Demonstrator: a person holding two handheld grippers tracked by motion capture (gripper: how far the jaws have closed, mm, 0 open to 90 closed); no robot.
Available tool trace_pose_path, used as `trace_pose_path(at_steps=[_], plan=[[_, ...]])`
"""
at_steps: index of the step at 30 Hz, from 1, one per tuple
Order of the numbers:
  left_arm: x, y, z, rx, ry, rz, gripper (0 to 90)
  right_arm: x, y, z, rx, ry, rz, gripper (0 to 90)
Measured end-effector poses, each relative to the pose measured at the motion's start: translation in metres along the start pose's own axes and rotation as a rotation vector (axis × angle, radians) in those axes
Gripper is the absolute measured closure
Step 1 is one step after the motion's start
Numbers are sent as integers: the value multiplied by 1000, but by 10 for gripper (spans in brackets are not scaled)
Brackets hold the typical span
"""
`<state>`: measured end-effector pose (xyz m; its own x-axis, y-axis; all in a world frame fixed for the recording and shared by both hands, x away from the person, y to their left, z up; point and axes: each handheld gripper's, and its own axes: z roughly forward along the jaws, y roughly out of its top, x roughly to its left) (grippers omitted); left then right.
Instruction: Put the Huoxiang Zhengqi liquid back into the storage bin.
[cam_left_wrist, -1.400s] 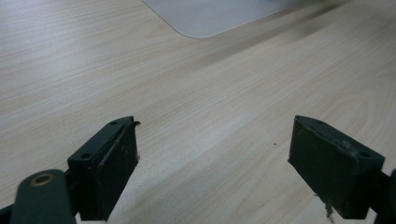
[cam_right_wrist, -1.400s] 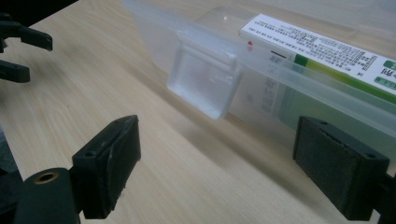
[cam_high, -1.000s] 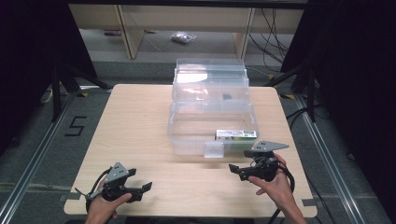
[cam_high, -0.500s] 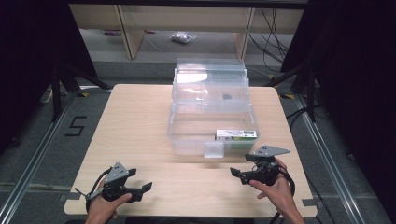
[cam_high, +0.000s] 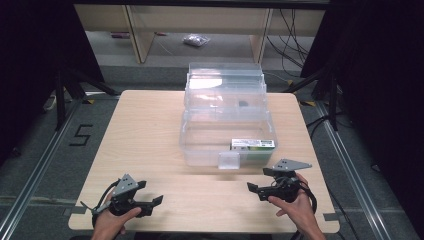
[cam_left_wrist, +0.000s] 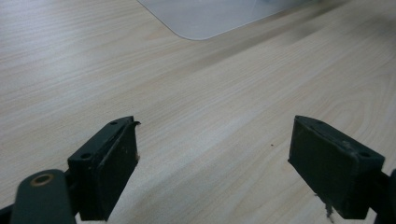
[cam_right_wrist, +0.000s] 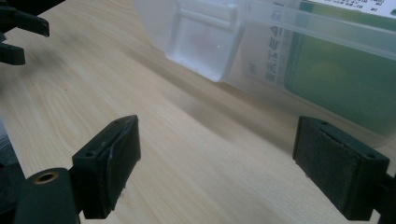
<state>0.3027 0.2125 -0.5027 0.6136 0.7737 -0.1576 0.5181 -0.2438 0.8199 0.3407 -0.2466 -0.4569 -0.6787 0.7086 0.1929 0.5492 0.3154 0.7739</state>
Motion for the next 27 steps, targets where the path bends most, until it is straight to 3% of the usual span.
trace_pose_path(at_steps=[1, 2, 5, 6, 7, 9, 10, 11, 12, 13, 14, 16, 17, 18, 19, 20, 21, 24, 26, 27], plan=[[0, 0, 0, 3, 0, 0, 149, 4, -1, -2, 20, -12, 45, 161], [1, 0, -1, 13, 0, 10, 149, 1, -2, -2, 6, -18, 9, 161], [1, 0, 0, 6, -5, 2, 149, 3, -4, -2, 14, -3, 41, 161], [1, 0, 0, 8, -3, 10, 149, 0, -5, -1, 1, -3, 5, 161], [0, 0, 0, 6, -1, 1, 149, 2, -6, -1, 10, 7, 36, 161], [1, 0, 0, 3, -2, 3, 149, -1, -7, -2, 4, -7, 2, 161], [0, 0, 0, -4, -3, -2, 149, 1, -8, -1, 6, 6, 34, 161], [0, 0, 0, -1, -2, -2, 149, -1, -9, -2, 4, -5, 9, 161], [0, 0, 0, 2, -2, -1, 149, 1, -10, -3, 14, -3, 37, 161], [1, 0, 0, 7, -3, 5, 149, 0, -10, -3, 10, -8, 21, 161], [0, 0, 0, 5, -3, 2, 149, 1, -11, -4, 17, -7, 46, 161], [0, 0, 0, 4, -3, 2, 149, -2, -12, -4, 10, -13, 11, 161], [0, 0, 0, -1, -5, -1, 149, 1, -13, -5, 15, -7, 43, 161], [0, 0, 0, 2, -9, 6, 149, -1, -14, -4, 3, -7, 15, 161], [0, 0, 0, 1, -7, 5, 149, 1, -16, -4, 8, 6, 53, 161], [0, 0, -1, 0, -3, 4, 149, -1, -16, -5, 14, -7, 22, 161], [0, 0, -1, 1, -4, 3, 149, 2, -17, -5, 27, -8, 54, 161], [0, 0, 0, 1, -10, 4, 149, -1, -20, -5, 13, -10, 27, 161], [0, -1, 0, -10, -13, 0, 149, 1, -22, -6, 20, -14, 53, 161], [0, 0, -1, -1, -7, 3, 149, -1, -23, -6, 12, -27, 24, 161]])
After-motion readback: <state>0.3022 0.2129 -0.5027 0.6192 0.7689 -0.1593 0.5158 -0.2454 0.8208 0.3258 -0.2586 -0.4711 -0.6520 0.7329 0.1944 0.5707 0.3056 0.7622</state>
